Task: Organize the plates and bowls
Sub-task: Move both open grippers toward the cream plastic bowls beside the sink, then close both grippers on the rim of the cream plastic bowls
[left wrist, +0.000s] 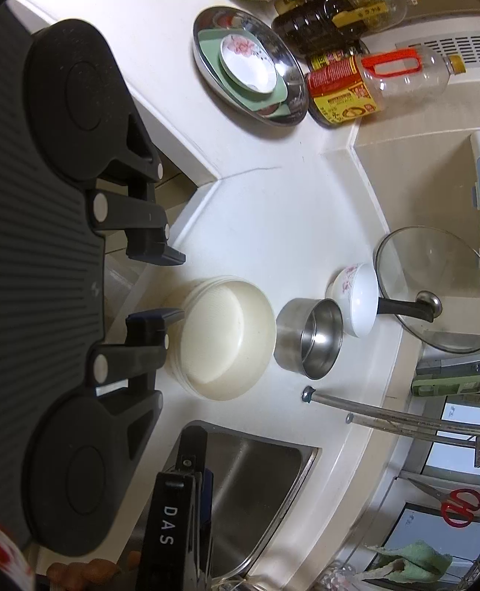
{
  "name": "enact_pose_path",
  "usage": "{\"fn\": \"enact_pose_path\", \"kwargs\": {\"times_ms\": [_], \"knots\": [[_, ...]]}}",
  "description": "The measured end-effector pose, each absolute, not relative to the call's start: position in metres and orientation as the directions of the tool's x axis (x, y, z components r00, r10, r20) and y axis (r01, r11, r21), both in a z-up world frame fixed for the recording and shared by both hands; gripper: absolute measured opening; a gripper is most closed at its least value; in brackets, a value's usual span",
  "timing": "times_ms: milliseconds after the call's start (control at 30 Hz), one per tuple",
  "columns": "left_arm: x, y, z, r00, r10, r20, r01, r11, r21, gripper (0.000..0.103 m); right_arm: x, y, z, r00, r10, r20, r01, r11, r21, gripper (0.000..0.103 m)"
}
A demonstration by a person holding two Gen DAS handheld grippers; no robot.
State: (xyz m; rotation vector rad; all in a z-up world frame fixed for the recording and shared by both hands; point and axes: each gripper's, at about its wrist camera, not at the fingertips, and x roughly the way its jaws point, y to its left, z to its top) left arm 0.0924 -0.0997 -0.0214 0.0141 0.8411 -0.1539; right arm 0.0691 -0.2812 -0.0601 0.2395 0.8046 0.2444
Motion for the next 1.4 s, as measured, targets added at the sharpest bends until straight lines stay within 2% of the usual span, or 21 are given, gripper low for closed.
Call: {"fn": "enact_pose_path", "kwargs": {"times_ms": [1233, 1300, 1367, 1400], "knots": [[0.184, -0.092, -0.063, 0.547, -0.275, -0.791, 0.267, 0.953, -0.147, 0.021, 0.132, -0.259, -0.088, 0.637, 0.247, -0.730, 0.004, 0.946, 0.324, 0.055], [0.187, -0.092, -0.065, 0.538, -0.272, -0.798, 0.265, 0.953, -0.146, 0.021, 0.134, -0.257, -0.091, 0.631, 0.250, -0.735, 0.002, 0.946, 0.323, 0.050], [0.189, -0.092, -0.067, 0.532, -0.270, -0.802, 0.263, 0.954, -0.147, 0.021, 0.135, -0.256, -0.093, 0.622, 0.250, -0.742, 0.004, 0.946, 0.323, 0.036], [0.189, -0.092, -0.068, 0.530, -0.272, -0.803, 0.264, 0.953, -0.149, 0.020, 0.136, -0.255, -0.094, 0.618, 0.251, -0.745, 0.007, 0.946, 0.325, 0.035]]}}
